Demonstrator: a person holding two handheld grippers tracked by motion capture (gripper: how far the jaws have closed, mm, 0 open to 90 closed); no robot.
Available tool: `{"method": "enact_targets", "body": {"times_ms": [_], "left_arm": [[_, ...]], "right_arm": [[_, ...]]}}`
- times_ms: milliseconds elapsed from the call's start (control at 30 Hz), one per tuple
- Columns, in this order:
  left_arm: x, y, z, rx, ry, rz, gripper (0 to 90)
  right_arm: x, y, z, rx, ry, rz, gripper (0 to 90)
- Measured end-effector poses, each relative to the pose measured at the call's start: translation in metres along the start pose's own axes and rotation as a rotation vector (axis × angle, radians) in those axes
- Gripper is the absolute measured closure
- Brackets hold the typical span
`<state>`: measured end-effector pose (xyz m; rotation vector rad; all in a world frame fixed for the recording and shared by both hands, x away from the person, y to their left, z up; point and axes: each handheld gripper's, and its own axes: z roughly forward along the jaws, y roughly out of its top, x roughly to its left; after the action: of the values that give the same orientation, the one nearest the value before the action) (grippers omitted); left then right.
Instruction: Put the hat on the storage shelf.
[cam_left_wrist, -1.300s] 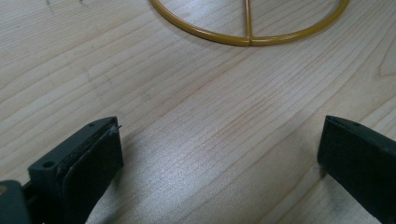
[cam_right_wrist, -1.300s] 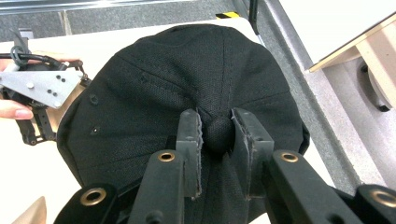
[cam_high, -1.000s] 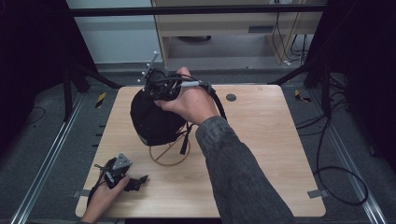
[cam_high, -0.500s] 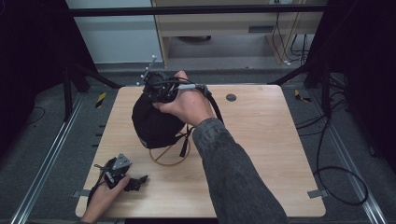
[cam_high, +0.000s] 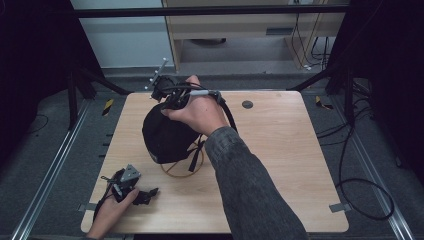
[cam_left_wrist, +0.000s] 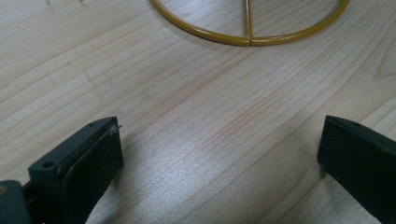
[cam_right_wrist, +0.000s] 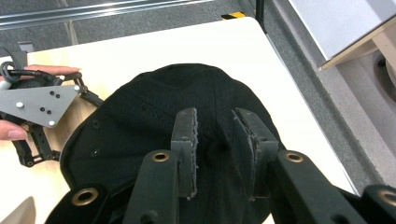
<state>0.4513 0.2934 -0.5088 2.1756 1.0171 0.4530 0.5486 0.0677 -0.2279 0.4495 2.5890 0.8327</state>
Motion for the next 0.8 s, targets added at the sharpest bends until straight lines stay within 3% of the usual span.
{"method": "enact_targets", "body": {"times_ms": [800], "left_arm": [[0.0,0.0,0.0,-0.003,0.0,-0.004,0.0]], "right_arm": [[0.011,-0.023,-0.03,-0.099,0.017,0.021,71.0]]}}
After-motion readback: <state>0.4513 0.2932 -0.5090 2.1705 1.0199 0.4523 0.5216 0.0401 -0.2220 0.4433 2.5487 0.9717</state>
